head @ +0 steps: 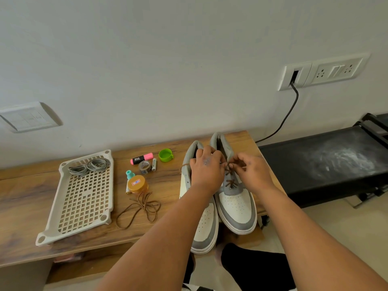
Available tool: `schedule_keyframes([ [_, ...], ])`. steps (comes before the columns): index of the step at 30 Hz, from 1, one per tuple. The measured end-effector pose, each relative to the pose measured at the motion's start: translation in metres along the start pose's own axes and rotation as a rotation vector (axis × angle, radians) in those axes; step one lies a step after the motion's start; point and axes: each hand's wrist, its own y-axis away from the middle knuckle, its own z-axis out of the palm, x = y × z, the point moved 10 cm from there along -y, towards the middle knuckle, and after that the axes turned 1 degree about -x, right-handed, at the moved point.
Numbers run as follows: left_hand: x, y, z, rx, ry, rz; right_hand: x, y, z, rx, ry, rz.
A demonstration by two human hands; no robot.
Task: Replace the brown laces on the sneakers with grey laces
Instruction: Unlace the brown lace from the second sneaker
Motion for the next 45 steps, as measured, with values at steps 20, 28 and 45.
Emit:
schedule_keyframes([
  [20, -0.003, 0.004, 0.004, -0.087, -0.181, -0.012, 0.019, -0.004, 0.001, 0.017, 0.085, 0.145],
  [28, -0.001, 0.003, -0.005, -0.028, -0.091, 0.018, 0.017, -0.002, -0.001, -0.051, -0.077, 0.171],
  [45, -0.005, 0.002, -0.005, -0.013, 0.046, -0.009, 0.018, -0.001, -0.008, 0.050, -0.178, 0.238],
])
